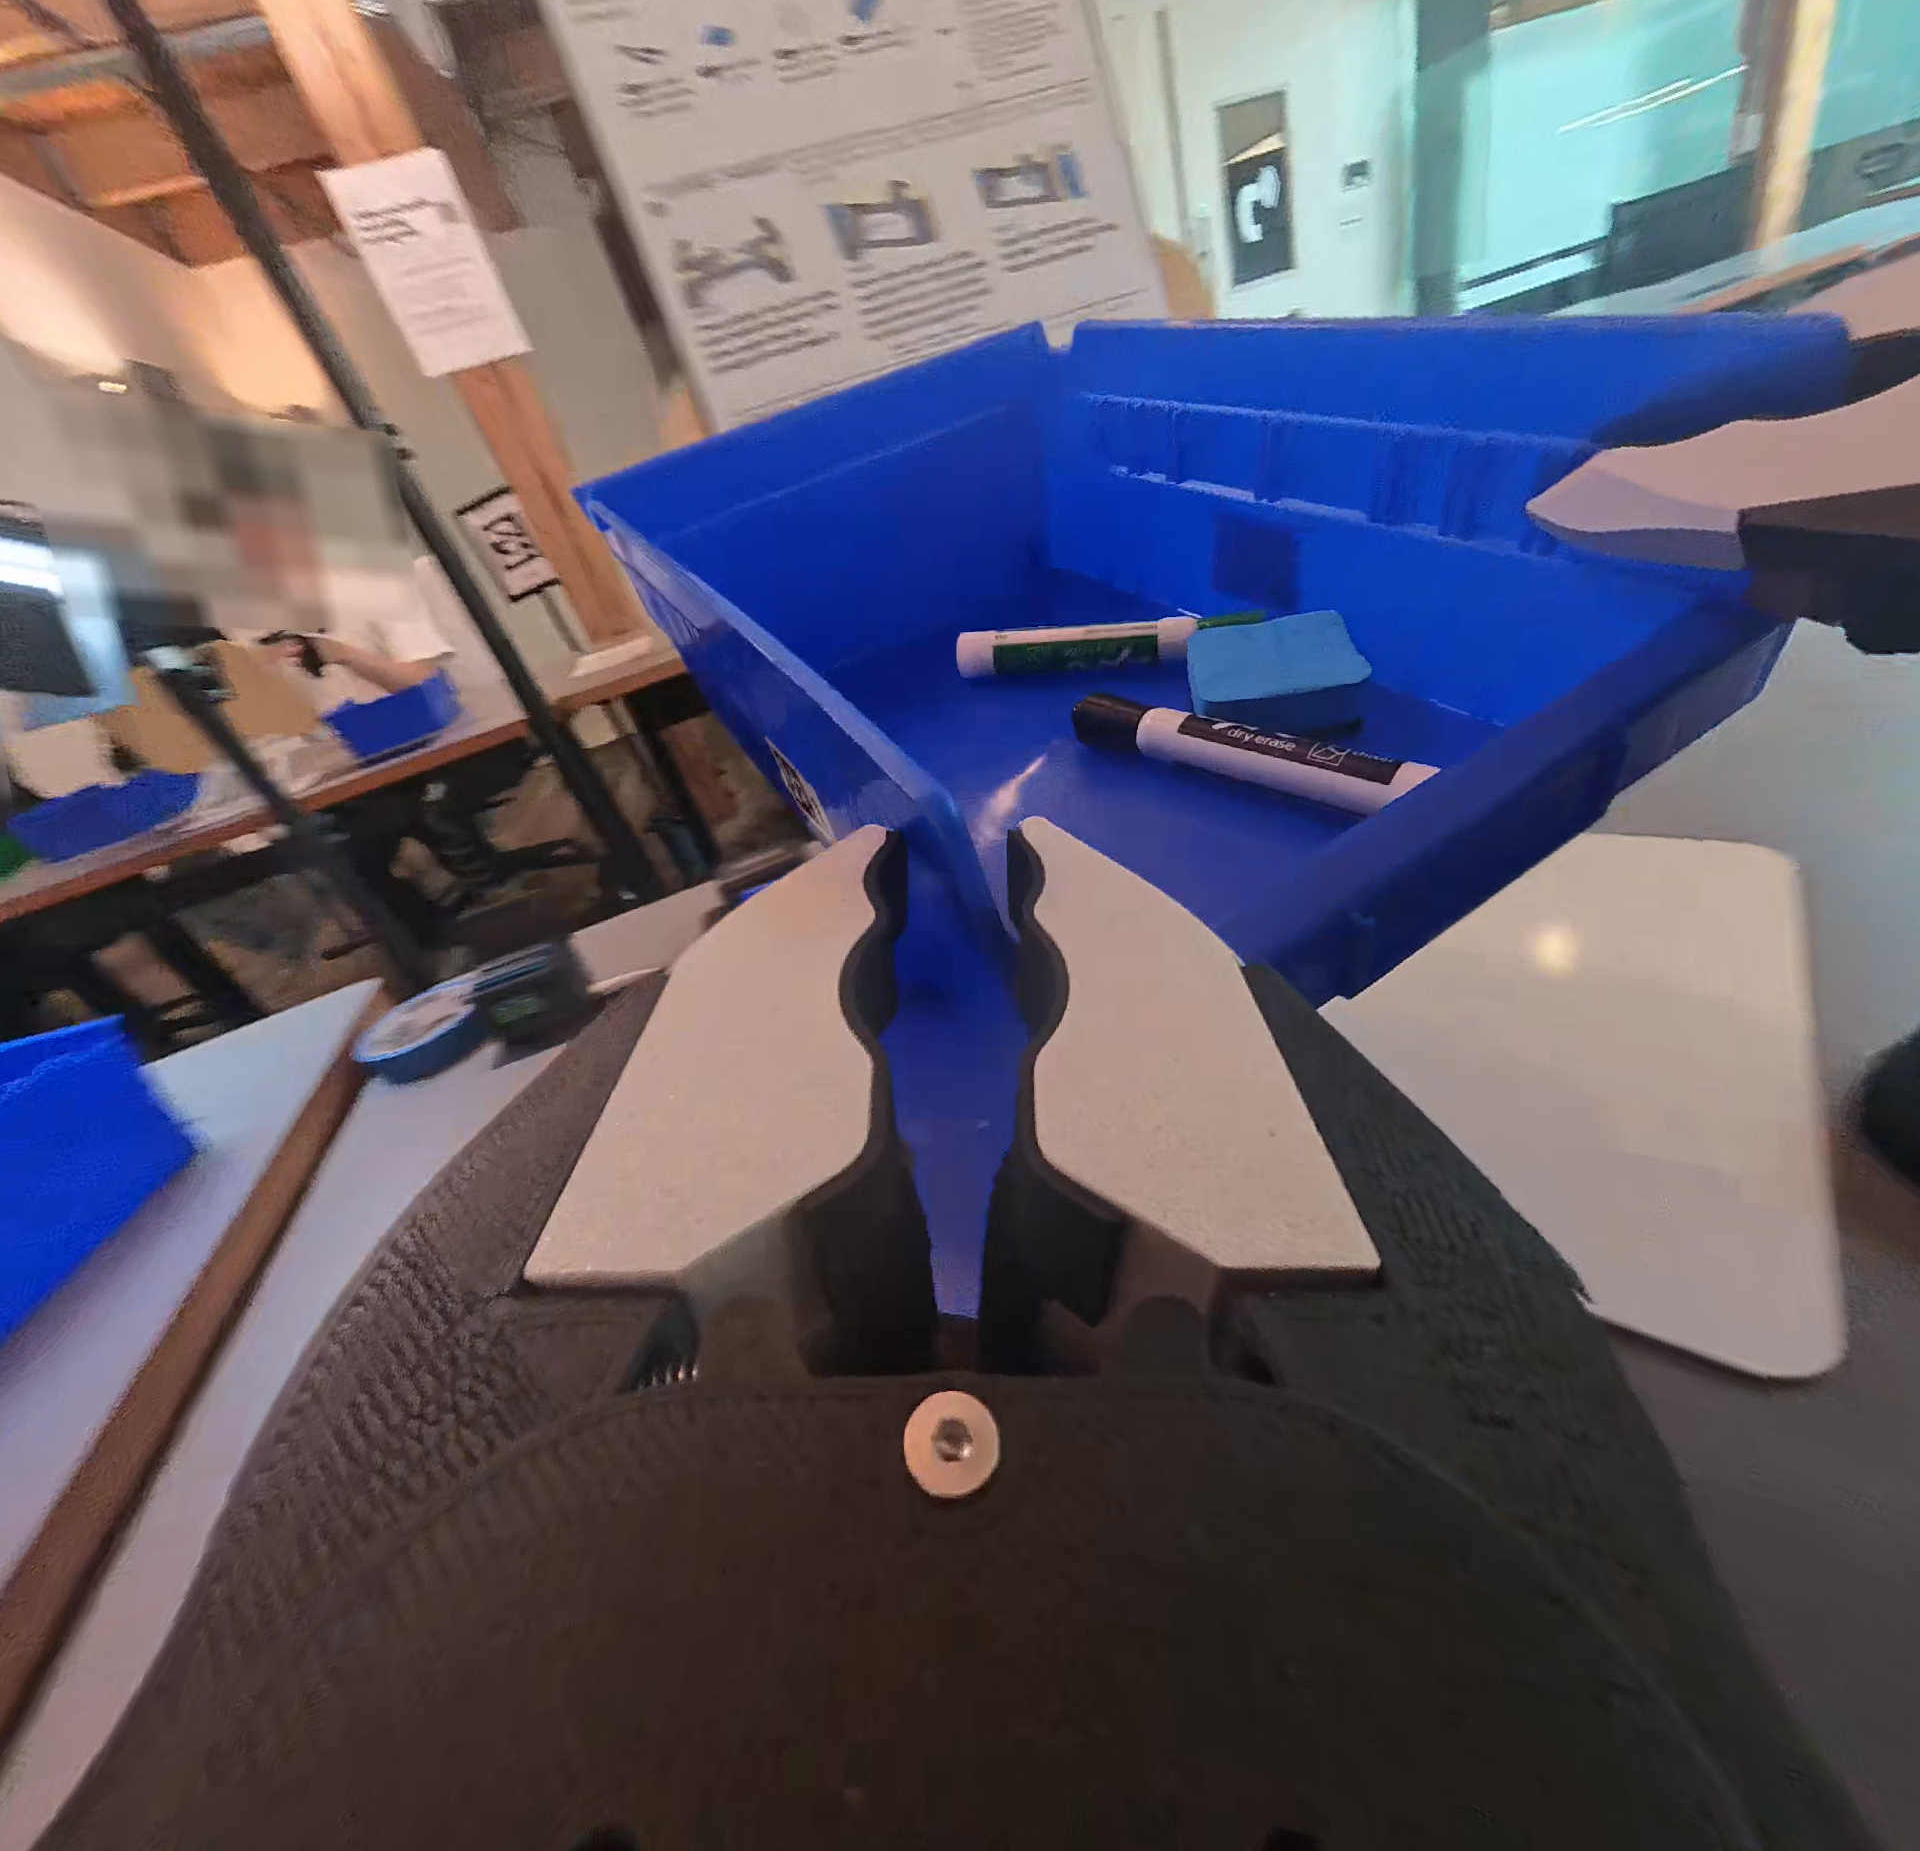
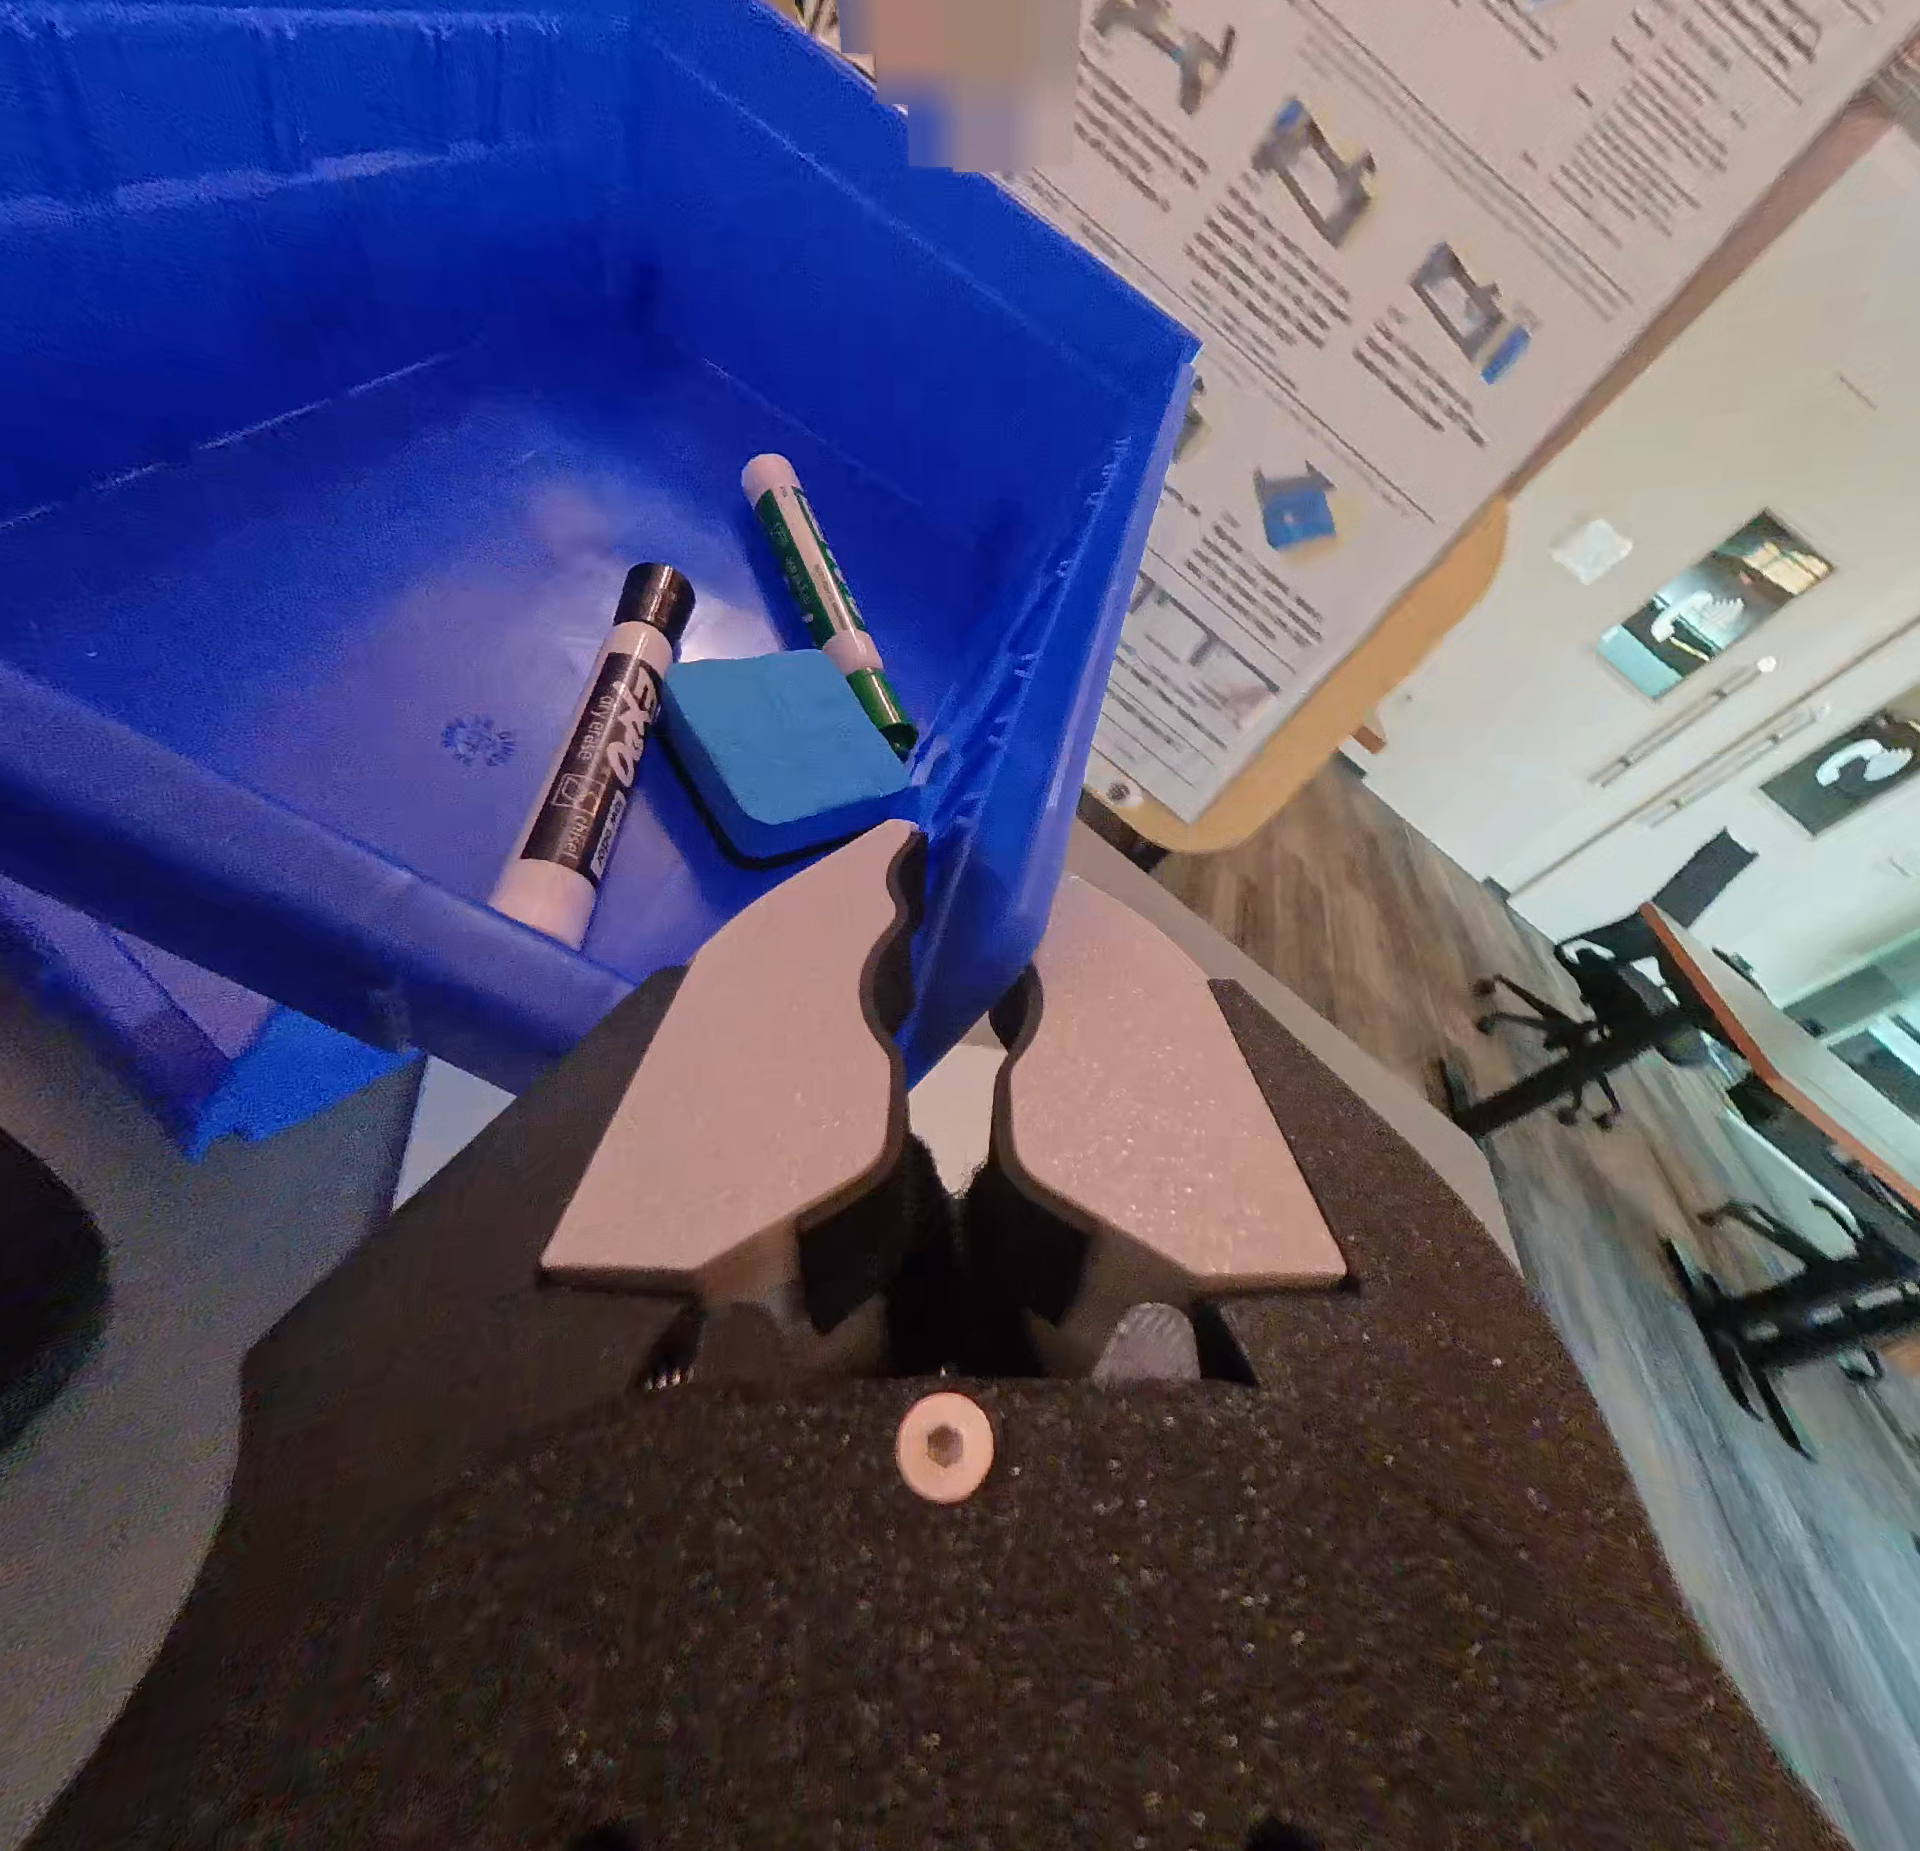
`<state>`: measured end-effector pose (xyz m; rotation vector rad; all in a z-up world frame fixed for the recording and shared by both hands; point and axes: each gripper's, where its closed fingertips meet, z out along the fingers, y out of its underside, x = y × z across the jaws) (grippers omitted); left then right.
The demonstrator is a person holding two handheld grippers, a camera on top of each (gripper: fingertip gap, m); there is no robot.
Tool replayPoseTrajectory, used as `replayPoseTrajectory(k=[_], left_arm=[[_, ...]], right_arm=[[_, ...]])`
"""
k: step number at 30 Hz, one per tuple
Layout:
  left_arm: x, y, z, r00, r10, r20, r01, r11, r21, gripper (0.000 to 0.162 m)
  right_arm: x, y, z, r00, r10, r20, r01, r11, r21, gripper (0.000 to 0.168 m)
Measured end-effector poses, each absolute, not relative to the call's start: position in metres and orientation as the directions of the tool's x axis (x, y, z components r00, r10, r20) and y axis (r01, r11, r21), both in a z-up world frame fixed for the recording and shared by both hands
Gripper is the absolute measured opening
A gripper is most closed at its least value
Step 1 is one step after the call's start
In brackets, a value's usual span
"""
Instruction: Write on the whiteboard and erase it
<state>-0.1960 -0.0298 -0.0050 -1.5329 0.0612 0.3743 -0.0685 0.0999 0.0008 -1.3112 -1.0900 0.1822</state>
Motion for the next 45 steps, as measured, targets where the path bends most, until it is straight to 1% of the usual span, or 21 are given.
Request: replayPoseTrajectory(k=[3,7,11,13,19,22,24,28,30,31,32,33,35,36,38,40,41,43,45], left_arm=[[-0.249,-0.07,-0.002,0.899,0.316,-0.303,-0.307,-0.04,-0.951,0.018],[-0.313,-0.13,-0.006,0.841,0.437,-0.318,-0.306,-0.1,-0.947,0.018],[-0.358,-0.191,-0.026,0.754,0.537,-0.379,-0.32,-0.202,-0.925,0.018],[-0.374,-0.216,-0.04,0.739,0.565,-0.366,-0.289,-0.225,-0.93,0.018],[-0.399,-0.252,-0.093,0.736,0.591,-0.331,-0.213,-0.262,-0.941,0.014],[-0.407,-0.251,-0.122,0.728,0.586,-0.356,-0.201,-0.313,-0.928,0.013],[-0.409,-0.249,-0.137,0.746,0.579,-0.328,-0.169,-0.311,-0.935,0.013],[-0.412,-0.25,-0.149,0.737,0.588,-0.334,-0.152,-0.337,-0.929,0.011],[-0.419,-0.252,-0.16,0.733,0.601,-0.318,-0.109,-0.358,-0.927,0.01],[-0.422,-0.253,-0.167,0.738,0.603,-0.303,-0.084,-0.363,-0.928,0.01],[-0.422,-0.252,-0.17,0.758,0.596,-0.267,-0.057,-0.347,-0.936,0.014],[-0.419,-0.25,-0.166,0.776,0.596,-0.209,-0.034,-0.291,-0.956,0.026],[-0.417,-0.255,-0.145,0.767,0.63,-0.119,-0.013,-0.171,-0.985,0.047],[-0.414,-0.256,-0.134,0.76,0.643,-0.098,-0.016,-0.132,-0.991,0.054],[-0.402,-0.25,-0.114,0.769,0.634,-0.077,-0.039,-0.074,-0.997,0.058],[-0.384,-0.231,-0.102,0.802,0.59,-0.09,-0.072,-0.054,-0.996,0.059],[-0.375,-0.22,-0.098,0.817,0.567,-0.1,-0.084,-0.055,-0.995,0.059],[-0.353,-0.193,-0.09,0.855,0.507,-0.106,-0.096,-0.046,-0.994,0.06],[-0.32,-0.16,-0.084,0.909,0.404,-0.107,-0.102,-0.033,-0.994,0.06]], right_arm=[[-0.137,0.072,0.003,0.445,0.718,0.535,0.386,0.385,-0.838,0.011],[-0.222,0.026,-0.007,0.325,0.78,0.535,0.325,0.439,-0.838,0.012],[-0.289,-0.024,-0.03,0.207,0.837,0.507,0.274,0.448,-0.851,0.012],[-0.311,-0.046,-0.048,0.16,0.845,0.511,0.281,0.457,-0.844,0.013],[-0.332,-0.085,-0.112,0.065,0.846,0.529,0.35,0.477,-0.806,0.015],[-0.331,-0.086,-0.13,0.046,0.849,0.526,0.381,0.471,-0.795,0.015],[-0.329,-0.087,-0.14,0.035,0.848,0.529,0.401,0.473,-0.785,0.016],[-0.327,-0.09,-0.161,-0.006,0.868,0.497,0.448,0.446,-0.774,0.019],[-0.327,-0.095,-0.18,-0.082,0.88,0.468,0.493,0.444,-0.748,0.033],[-0.325,-0.102,-0.184,-0.126,0.889,0.441,0.483,0.443,-0.755,0.043],[-0.322,-0.108,-0.18,-0.155,0.9,0.408,0.449,0.432,-0.782,0.061],[-0.315,-0.11,-0.169,-0.154,0.908,0.389,0.4,0.417,-0.816,0.078],[-0.291,-0.091,-0.137,-0.05,0.913,0.406,0.304,0.401,-0.864,0.095],[-0.275,-0.069,-0.12,0.043,0.907,0.419,0.272,0.393,-0.878,0.102],[-0.236,-0.01,-0.101,0.264,0.872,0.412,0.273,0.342,-0.899,0.113],[-0.197,0.046,-0.107,0.429,0.821,0.376,0.348,0.234,-0.908,0.125],[-0.182,0.064,-0.116,0.471,0.809,0.351,0.381,0.173,-0.908,0.127],[-0.167,0.08,-0.138,0.486,0.826,0.284,0.43,0.057,-0.901,0.123],[-0.164,0.082,-0.161,0.44,0.862,0.251,0.491,0.003,-0.871,0.106]])
